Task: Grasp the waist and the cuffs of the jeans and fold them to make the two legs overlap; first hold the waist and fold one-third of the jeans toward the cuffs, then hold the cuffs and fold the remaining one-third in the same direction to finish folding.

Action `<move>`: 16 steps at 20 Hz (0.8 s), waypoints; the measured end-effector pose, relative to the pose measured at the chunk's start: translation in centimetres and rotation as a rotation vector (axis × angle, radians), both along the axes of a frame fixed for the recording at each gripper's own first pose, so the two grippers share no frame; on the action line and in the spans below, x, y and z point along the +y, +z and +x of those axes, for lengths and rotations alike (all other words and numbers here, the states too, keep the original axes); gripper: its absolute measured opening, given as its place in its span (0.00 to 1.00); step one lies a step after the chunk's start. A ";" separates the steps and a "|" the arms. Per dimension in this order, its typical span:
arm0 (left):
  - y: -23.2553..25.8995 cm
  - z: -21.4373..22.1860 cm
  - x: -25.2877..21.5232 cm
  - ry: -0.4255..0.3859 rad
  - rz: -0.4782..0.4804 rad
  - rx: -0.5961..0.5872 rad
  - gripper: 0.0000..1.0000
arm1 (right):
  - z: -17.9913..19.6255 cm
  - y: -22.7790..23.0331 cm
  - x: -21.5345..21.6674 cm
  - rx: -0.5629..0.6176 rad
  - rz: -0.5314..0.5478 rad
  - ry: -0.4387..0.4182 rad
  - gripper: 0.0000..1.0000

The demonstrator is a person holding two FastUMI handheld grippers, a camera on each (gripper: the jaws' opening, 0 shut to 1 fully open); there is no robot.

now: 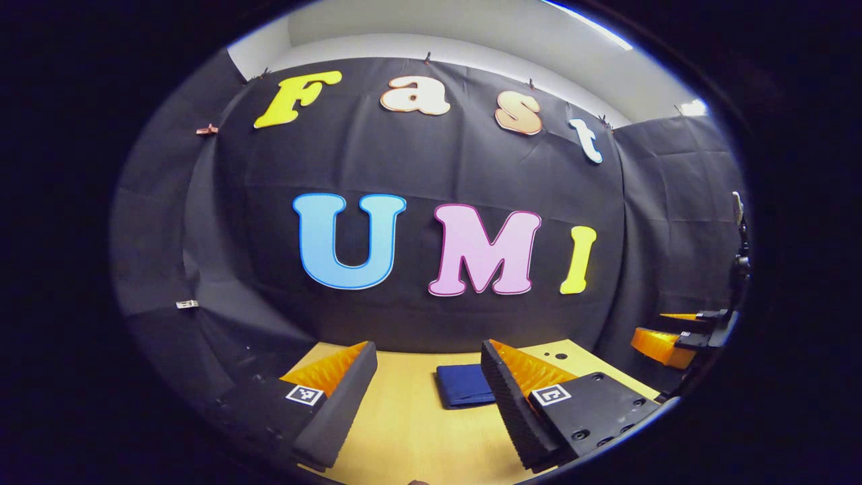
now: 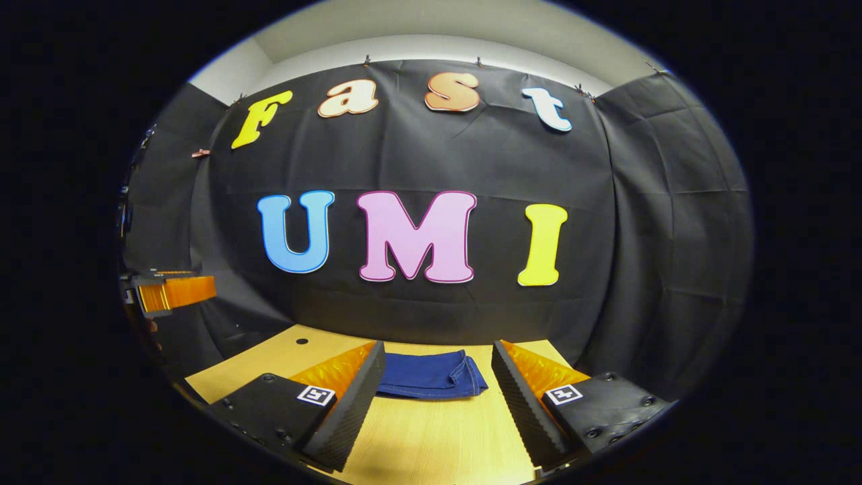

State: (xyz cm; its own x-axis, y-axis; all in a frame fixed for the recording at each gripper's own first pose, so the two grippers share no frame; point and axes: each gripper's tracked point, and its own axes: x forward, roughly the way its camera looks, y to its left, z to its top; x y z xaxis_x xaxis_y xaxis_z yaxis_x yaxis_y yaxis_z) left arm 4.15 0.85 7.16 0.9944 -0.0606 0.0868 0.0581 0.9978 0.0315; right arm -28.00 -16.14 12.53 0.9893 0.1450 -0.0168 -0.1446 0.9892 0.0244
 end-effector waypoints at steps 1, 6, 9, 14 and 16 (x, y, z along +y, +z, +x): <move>-0.5 -1.1 0.5 0.007 0.011 0.005 0.92 | -0.9 -0.1 0.5 0.005 0.012 0.007 0.97; -2.2 -3.9 0.6 -0.027 -0.021 0.026 0.96 | -2.9 -0.8 1.7 0.011 0.044 0.012 0.97; -2.3 -4.5 1.0 -0.021 0.006 0.029 0.96 | -2.5 -0.1 2.1 0.005 0.073 0.019 0.97; -2.9 -4.4 1.1 -0.022 -0.007 0.045 0.96 | -2.4 0.7 1.8 -0.018 0.075 0.004 0.97; -3.0 -4.4 1.0 -0.026 -0.020 0.053 0.96 | -2.6 1.1 1.2 -0.036 0.074 -0.019 0.97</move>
State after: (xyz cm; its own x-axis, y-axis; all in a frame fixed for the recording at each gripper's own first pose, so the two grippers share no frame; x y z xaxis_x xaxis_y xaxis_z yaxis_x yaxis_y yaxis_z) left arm -0.23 1.88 4.20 0.9957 -0.0853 0.0351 0.0850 0.9964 0.0073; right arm -30.62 -14.95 13.68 0.9916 0.1262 0.0289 -0.1283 0.9874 0.0927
